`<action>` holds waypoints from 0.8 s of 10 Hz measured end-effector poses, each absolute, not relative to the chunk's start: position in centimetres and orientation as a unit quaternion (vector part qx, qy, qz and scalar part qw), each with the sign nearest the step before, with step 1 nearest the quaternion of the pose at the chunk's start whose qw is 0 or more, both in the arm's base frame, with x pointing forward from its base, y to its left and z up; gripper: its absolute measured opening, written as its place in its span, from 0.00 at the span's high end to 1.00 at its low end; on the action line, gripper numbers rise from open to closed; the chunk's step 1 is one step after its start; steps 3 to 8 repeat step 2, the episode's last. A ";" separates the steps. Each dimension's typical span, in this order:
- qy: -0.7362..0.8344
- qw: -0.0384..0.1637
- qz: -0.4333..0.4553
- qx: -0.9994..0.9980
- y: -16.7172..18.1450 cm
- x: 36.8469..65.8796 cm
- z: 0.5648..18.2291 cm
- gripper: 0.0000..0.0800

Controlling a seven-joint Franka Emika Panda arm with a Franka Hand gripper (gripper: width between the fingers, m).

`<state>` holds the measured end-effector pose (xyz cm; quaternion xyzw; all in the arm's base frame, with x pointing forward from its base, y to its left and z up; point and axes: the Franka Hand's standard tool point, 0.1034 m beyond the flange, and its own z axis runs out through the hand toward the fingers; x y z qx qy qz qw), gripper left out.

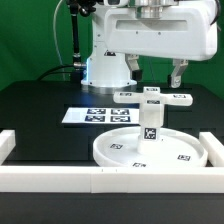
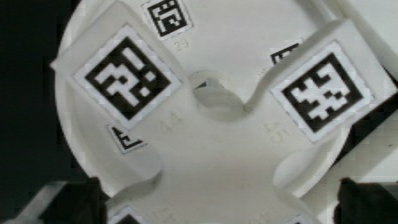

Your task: Assemble round table

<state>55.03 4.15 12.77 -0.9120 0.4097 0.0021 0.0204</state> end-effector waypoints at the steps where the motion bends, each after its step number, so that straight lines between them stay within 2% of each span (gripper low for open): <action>1: 0.410 0.020 0.002 -0.912 4.2 55.0 12.7 0.19; 8: 0.410 0.020 0.002 -0.912 4.2 55.0 12.7 0.19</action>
Offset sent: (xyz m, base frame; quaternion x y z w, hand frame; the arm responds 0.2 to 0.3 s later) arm 0.0000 0.0000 0.0000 0.0000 0.0000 0.0000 1.0000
